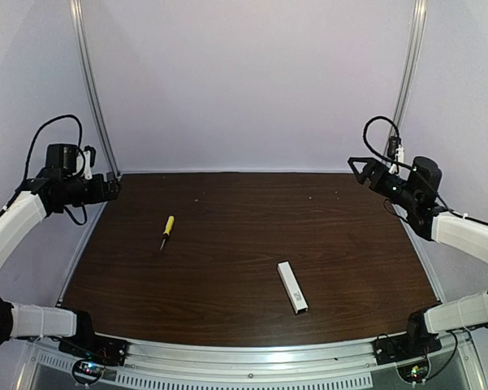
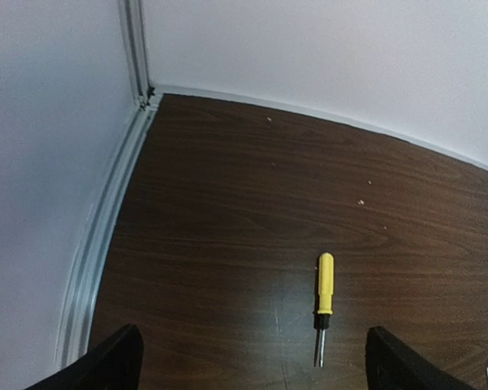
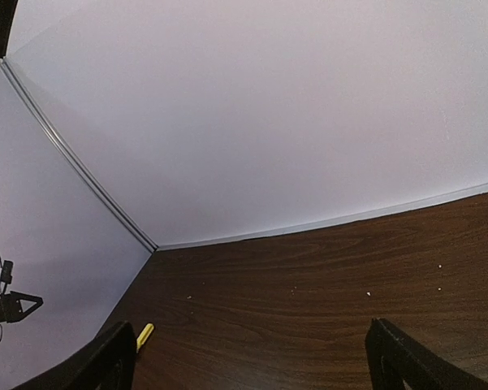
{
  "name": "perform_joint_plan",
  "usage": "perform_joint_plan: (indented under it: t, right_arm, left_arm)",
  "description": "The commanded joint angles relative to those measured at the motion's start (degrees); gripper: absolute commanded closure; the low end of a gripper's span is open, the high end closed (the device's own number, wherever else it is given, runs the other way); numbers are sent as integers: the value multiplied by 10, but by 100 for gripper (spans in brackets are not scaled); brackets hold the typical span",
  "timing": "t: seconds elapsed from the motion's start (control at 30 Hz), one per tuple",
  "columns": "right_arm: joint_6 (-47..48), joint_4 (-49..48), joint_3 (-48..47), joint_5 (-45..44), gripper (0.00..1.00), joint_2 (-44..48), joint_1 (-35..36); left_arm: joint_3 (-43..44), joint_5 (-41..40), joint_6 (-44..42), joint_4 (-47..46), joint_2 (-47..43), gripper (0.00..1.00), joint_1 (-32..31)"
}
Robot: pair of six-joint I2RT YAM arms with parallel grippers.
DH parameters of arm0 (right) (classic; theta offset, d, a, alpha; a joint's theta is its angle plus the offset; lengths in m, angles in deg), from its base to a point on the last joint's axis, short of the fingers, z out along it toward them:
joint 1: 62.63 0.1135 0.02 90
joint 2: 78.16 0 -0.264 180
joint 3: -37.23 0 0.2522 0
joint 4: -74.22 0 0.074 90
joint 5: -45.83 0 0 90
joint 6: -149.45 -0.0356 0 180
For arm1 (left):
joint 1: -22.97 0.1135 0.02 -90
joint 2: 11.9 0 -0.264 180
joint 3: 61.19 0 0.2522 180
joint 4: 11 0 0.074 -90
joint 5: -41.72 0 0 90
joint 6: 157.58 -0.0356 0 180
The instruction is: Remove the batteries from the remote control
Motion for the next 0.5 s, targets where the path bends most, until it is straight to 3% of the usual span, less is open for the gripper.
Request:
perform_joint_plan:
  t: [0.0, 0.17, 0.47]
  right_arm:
    - [35, 63, -23, -1, 0, -6, 2]
    - [43, 47, -25, 41, 0, -13, 6]
    - [108, 255, -113, -118, 0, -24, 88]
  left_arm:
    - [-19, 129, -42, 22, 3, 3, 3]
    - [-65, 112, -38, 31, -29, 3, 3]
    - [-78, 116, -26, 27, -33, 3, 3]
